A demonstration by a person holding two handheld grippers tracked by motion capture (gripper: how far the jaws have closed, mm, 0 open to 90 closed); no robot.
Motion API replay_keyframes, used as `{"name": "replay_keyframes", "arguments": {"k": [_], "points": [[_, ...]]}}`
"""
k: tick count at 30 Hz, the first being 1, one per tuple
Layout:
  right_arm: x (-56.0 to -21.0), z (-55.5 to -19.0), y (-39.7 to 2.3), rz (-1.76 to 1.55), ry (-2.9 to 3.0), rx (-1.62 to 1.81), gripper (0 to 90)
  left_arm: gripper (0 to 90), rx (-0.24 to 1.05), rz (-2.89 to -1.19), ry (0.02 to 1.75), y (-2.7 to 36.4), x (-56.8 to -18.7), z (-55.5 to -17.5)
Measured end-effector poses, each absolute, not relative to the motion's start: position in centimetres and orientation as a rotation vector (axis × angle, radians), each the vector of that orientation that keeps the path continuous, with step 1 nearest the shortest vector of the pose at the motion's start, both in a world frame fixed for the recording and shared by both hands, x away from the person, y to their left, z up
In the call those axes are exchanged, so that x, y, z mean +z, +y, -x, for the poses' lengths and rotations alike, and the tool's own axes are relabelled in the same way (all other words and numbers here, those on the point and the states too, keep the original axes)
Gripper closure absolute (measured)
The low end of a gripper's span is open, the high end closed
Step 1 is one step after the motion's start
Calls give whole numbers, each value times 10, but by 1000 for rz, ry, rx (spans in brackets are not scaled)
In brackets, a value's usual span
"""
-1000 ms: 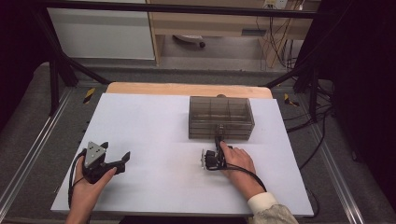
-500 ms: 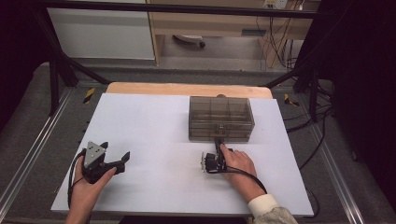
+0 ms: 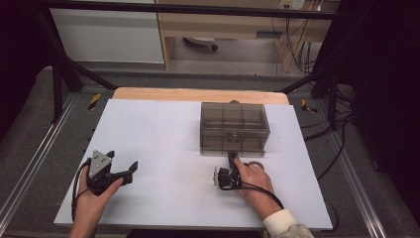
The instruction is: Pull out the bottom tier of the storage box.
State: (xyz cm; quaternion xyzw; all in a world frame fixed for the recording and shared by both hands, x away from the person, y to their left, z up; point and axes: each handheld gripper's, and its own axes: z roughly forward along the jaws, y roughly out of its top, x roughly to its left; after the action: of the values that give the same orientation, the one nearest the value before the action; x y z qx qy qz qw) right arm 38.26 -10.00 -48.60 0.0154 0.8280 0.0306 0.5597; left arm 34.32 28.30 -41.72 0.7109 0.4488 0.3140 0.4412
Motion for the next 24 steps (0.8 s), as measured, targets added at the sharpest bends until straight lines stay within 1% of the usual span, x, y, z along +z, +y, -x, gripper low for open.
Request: {"name": "replay_keyframes", "arguments": {"k": [12, 13, 14, 15, 17, 24], "points": [[-483, -367, -102, -24, 1983, 94, 796, 96, 781, -1767, 1112, 283, -417, -342], [-482, -367, -103, -25, 1985, 104, 843, 96, 783, -1768, 1111, 283, -417, -342], [-480, -365, -102, -28, 1986, 108, 855, 96, 782, -1768, 1111, 283, -417, -342], [-479, -365, -102, -26, 1989, 114, 823, 96, 782, -1767, 1111, 283, -417, -342], [-479, -364, -102, -39, 2005, 146, 693, 96, 779, -1768, 1112, 283, -417, -342], [-467, -359, -102, -133, 2000, 232, 608, 96, 779, -1767, 1112, 283, -417, -342]]}}
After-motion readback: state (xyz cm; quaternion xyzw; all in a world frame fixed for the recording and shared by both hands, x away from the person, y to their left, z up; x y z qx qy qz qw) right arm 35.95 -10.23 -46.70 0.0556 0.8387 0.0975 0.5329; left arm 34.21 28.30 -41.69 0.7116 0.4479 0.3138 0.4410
